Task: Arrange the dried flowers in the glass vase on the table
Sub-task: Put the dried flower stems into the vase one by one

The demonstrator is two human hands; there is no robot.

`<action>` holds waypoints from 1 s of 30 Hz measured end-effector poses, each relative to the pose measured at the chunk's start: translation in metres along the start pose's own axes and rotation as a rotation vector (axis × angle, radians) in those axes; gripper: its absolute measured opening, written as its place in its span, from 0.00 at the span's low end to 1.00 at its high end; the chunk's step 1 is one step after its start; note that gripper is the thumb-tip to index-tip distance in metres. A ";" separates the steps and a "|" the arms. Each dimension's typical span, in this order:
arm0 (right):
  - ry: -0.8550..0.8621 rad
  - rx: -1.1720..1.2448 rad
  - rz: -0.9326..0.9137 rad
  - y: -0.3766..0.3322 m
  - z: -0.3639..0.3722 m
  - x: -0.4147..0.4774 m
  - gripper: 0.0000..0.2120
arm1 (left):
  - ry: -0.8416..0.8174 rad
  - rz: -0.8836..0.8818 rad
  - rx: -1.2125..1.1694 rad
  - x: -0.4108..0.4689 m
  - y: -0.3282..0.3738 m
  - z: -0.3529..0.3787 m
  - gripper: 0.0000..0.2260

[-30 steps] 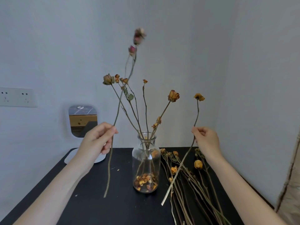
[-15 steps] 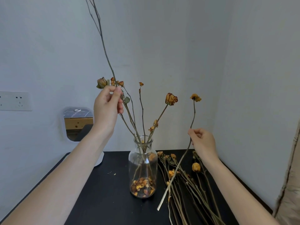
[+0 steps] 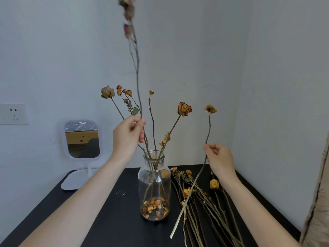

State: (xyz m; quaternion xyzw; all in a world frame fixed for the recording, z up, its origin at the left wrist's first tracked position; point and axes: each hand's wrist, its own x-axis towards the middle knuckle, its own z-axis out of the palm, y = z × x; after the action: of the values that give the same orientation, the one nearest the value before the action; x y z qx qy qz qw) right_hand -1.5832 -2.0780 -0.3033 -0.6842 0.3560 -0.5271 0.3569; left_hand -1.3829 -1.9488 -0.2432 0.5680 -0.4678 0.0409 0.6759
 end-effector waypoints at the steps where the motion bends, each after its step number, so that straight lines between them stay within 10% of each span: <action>1: 0.003 0.000 -0.001 0.000 0.000 0.000 0.06 | -0.021 -0.014 0.044 -0.003 -0.003 0.003 0.08; 11: -0.007 -0.010 0.025 0.003 0.005 -0.002 0.07 | -0.146 -0.036 0.549 -0.017 -0.023 0.025 0.14; 20: 0.031 0.011 -0.018 0.000 0.002 -0.005 0.07 | -0.014 0.141 0.399 -0.056 -0.045 0.015 0.10; 30: 0.257 0.234 -0.274 -0.061 -0.013 0.020 0.08 | -0.473 -0.358 0.089 -0.060 -0.083 0.016 0.31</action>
State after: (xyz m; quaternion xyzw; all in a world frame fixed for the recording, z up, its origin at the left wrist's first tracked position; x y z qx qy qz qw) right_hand -1.5858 -2.0669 -0.2392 -0.6073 0.2385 -0.6912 0.3106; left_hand -1.3773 -1.9626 -0.3463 0.6644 -0.5026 -0.1919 0.5188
